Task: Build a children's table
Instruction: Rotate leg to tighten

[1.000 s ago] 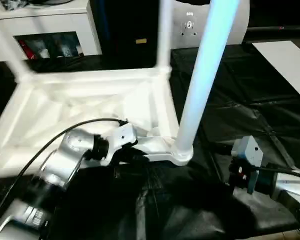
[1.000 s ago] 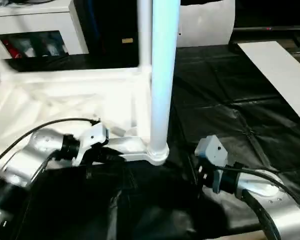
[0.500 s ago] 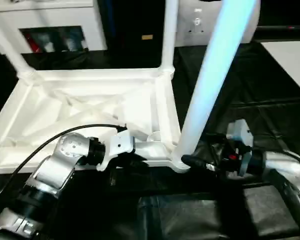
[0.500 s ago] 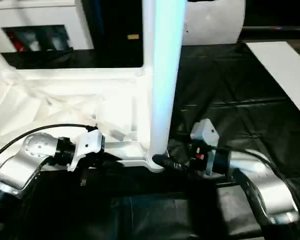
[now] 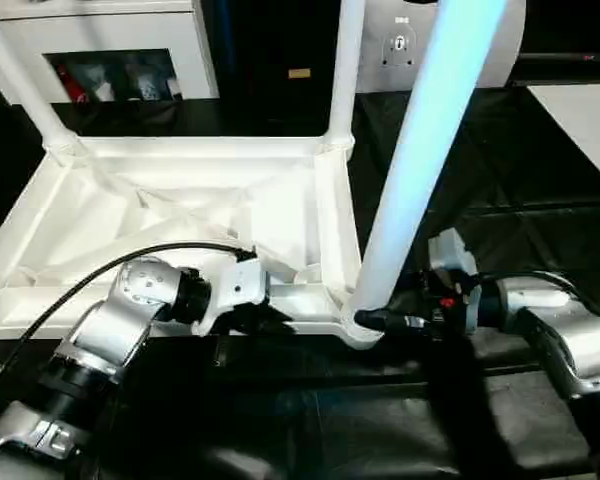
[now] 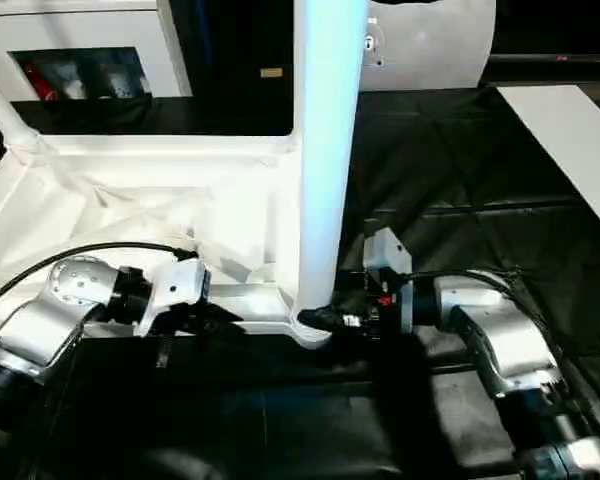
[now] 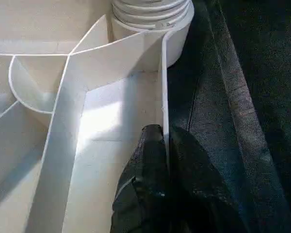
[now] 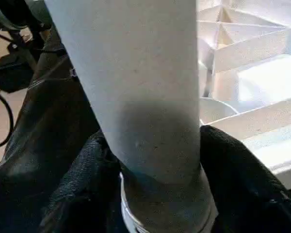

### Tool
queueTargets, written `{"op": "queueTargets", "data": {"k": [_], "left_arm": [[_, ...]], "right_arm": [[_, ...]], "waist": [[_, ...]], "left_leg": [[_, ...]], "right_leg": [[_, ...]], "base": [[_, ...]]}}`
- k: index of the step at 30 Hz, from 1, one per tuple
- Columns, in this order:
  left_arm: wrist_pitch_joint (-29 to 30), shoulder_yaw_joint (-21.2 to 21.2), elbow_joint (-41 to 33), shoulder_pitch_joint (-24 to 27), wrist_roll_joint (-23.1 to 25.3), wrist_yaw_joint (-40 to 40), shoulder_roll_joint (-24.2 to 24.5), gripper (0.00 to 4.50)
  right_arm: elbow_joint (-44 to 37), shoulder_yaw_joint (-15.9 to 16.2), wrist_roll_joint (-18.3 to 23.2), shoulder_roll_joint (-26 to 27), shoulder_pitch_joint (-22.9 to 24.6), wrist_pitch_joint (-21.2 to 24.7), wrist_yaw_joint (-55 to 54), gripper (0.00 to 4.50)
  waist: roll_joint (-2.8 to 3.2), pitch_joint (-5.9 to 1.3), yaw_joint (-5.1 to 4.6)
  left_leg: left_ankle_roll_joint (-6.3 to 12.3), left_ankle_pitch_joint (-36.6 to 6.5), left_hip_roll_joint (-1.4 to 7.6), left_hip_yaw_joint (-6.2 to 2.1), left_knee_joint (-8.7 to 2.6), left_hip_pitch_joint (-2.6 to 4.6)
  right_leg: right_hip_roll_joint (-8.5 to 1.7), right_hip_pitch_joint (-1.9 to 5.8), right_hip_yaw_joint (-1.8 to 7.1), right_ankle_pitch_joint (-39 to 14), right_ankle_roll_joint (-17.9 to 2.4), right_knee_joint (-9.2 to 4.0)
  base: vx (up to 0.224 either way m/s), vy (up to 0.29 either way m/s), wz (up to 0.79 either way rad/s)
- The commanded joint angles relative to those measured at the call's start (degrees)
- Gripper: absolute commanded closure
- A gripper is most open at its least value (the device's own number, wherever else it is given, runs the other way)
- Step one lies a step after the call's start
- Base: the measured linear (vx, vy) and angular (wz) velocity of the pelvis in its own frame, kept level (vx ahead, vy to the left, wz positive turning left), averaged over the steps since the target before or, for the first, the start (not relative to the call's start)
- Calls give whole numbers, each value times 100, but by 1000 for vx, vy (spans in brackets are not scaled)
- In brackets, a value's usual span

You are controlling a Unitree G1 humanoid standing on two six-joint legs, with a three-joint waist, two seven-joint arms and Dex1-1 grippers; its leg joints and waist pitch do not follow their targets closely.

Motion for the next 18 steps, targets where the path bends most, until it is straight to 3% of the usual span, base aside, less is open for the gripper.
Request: {"op": "queueTargets", "data": {"k": [1,8,9,10,12,13,14,16,17,18], "left_arm": [[-29,-159,79,68,-19,-208,15,450],[47,-150,127,25,-37,-204,8,450],[106,-137,114,32,-31,-153,-1,450],[244,-109,63,46,-44,-62,-31,450],[375,-77,12,58,-60,30,-67,450],[623,-16,-83,74,-90,223,-159,450],[736,11,-127,81,-103,319,-208,450],[1090,118,-301,103,-154,719,-455,450],[1239,138,-378,111,-155,876,-561,450],[1363,152,-437,115,-150,1018,-661,450]], "right_arm": [[87,56,-47,-12,-79,-32,93,231],[22,88,22,17,-50,85,213,246],[-71,73,71,53,17,166,158,246],[-209,55,119,108,110,281,34,246],[-345,58,131,158,200,352,-80,247],[-520,85,15,277,329,381,-411,247],[-581,101,-73,340,380,372,-599,247],[-724,134,-412,710,502,434,-1470,247],[-749,123,-541,908,519,506,-1878,248],[-764,102,-604,1080,522,596,-2190,249]], "waist": [[-127,-355,45],[-124,-355,45],[-125,-356,45],[-91,-342,49],[-101,-342,57],[-70,-324,62],[-80,-324,52],[-85,-303,46],[-52,-258,26],[-71,-248,-4]], "left_leg": [[1357,462,565,-123,-373,10],[1352,530,566,-134,-374,-7],[1353,529,564,-133,-373,-8],[1333,489,569,-140,-381,-11],[1277,449,576,-141,-388,-5],[1237,393,577,-145,-397,-6],[1206,370,586,-137,-404,-3],[1058,201,584,-143,-433,-11],[875,-70,577,-137,-466,-18],[654,-345,557,-149,-498,-50]], "right_leg": [[-599,327,294,-210,-1940,-328],[-601,338,283,-96,-1935,-312],[-602,340,282,-95,-1936,-313],[-601,337,282,-133,-1942,-321],[-608,338,286,-182,-1933,-331],[-608,330,284,-262,-1930,-340],[-607,325,287,-277,-1922,-346],[-599,318,280,-519,-1894,-376],[-594,305,286,-929,-1833,-426],[-602,350,276,-1408,-1701,-451]], "base": [[0,0,0],[0,0,0],[0,0,0],[0,0,0],[0,0,0],[0,0,0],[0,0,0],[0,0,0],[0,0,0],[0,0,0]]}}
